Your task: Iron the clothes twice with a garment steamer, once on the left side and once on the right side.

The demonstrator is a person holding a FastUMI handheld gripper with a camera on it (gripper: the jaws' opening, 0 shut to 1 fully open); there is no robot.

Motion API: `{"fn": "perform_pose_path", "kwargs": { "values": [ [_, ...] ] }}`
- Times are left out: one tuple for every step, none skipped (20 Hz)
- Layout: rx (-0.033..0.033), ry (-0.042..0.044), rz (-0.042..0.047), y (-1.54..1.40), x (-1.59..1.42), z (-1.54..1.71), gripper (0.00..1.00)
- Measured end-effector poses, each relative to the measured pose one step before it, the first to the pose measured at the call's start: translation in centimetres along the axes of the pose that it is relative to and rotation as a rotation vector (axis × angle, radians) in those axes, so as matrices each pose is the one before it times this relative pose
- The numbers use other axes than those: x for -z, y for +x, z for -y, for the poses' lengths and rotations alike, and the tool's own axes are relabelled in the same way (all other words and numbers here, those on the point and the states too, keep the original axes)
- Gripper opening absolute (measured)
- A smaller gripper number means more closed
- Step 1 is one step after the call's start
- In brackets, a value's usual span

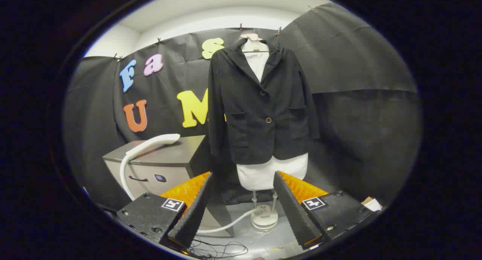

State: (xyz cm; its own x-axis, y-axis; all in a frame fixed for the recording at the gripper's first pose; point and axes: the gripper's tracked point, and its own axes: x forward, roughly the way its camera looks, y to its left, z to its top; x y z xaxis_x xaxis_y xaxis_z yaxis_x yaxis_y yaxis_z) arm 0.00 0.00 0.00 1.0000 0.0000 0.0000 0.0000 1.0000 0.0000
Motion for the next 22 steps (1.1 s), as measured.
{"fn": "perform_pose_path", "kwargs": {
  "values": [
    [0.00156,-0.00726,0.00621,0.164,-0.363,-0.052,0.99],
    [0.00014,-0.00437,0.00383,0.224,-0.193,-0.183,0.99],
    [-0.00431,-0.00131,0.00369,0.247,-0.175,-0.366,0.99],
    [-0.00576,0.00246,0.00318,0.127,-0.069,-0.435,0.99],
    [-0.00877,0.00412,0.0028,0.031,-0.07,-0.508,0.99],
    [-0.00897,0.00152,0.00014,0.21,0.143,-0.469,0.99],
    [-0.00917,-0.00255,0.00137,0.114,0.002,-0.468,0.99],
    [-0.00621,-0.00637,0.00521,0.078,-0.013,-0.297,0.99],
    [-0.00378,-0.00776,0.00636,0.053,-0.142,-0.314,0.99],
    [-0.00535,-0.00585,0.00645,-0.046,-0.064,-0.324,0.99],
    [-0.00461,-0.00434,0.00346,0.087,-0.117,-0.364,0.99],
    [-0.0056,-0.00283,0.00028,0.031,0.154,-0.267,1.0],
    [-0.00823,-0.00178,-0.00316,-0.066,0.041,-0.462,1.0],
    [-0.00971,-0.00004,-0.00501,-0.012,0.18,-0.474,1.0],
    [-0.00979,0.00162,-0.00548,-0.003,-0.046,-0.497,1.0],
    [-0.00875,0.00424,-0.00853,0.032,-0.009,-0.528,1.0],
    [-0.00957,0.00729,-0.01086,0.047,0.0,-0.642,1.0],
    [-0.01578,0.00915,-0.00541,0.013,-0.086,-0.822,1.0],
    [-0.0108,0.00731,-0.00498,0.078,-0.318,-0.938,1.0],
    [-0.00774,0.00046,-0.01427,0.152,-0.02,-0.908,1.0],
    [-0.0147,-0.00181,-0.00875,0.129,-0.274,-1.227,1.0],
    [-0.01906,-0.00229,-0.00019,0.142,-0.538,-1.586,1.0]
  ]
}}
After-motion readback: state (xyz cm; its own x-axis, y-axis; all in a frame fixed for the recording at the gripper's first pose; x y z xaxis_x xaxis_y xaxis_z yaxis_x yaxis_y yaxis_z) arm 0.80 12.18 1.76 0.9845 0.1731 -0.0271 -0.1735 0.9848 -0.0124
